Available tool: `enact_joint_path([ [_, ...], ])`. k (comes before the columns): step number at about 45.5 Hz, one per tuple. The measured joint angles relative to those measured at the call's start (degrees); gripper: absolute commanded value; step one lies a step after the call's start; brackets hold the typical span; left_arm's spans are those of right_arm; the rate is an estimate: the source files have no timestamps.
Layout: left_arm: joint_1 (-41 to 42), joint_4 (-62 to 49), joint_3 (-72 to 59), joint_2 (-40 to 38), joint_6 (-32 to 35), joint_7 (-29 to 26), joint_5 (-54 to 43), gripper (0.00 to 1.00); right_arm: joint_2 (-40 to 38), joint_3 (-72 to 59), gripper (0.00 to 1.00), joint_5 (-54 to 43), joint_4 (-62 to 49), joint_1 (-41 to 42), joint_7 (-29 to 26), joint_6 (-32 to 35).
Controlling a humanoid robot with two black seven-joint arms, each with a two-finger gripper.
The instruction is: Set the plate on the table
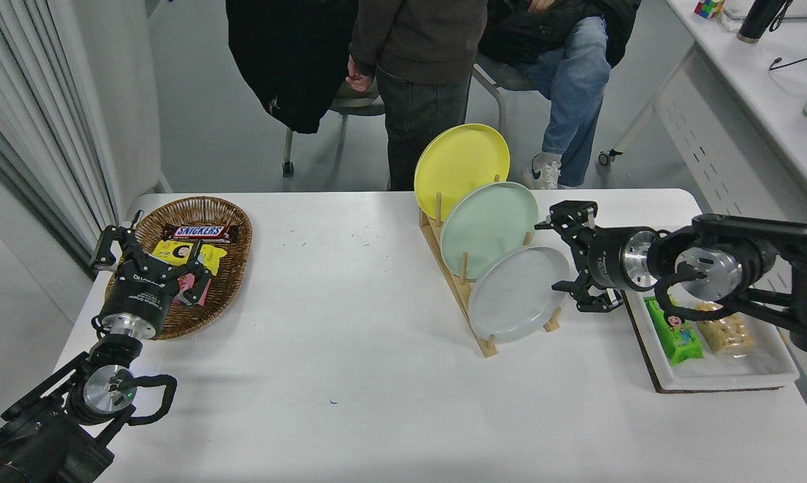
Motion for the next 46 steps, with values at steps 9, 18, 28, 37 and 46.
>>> enact_joint_path([
  [9, 0.0, 0.0, 0.0, 0.0, 0.0, 0.0, 0.0, 0.98, 1.4, 0.35, 1.0, 0.05, -1.8, 0.04, -0.1, 0.12],
  [18, 0.0, 0.0, 0.0, 0.0, 0.0, 0.01, 0.0, 0.98, 1.97, 0.54, 1.0, 1.12, -2.71, 0.04, -0.19, 0.2],
  [28, 0.0, 0.0, 0.0, 0.0, 0.0, 0.03, 0.0, 0.98, 2.65, 0.55, 1.0, 5.62, -3.12, 0.28, -0.33, 0.04],
  [37, 0.0, 0.0, 0.0, 0.0, 0.0, 0.03, 0.0, 0.98, 3.67, 0.41, 1.0, 8.73, -3.26, 0.33, -1.46, -0.23],
  [46, 0.0, 0.0, 0.0, 0.0, 0.0, 0.03, 0.0, 0.98, 4.06, 0.54, 1.0, 9.9, -3.4, 0.43, -2.74, -0.41],
])
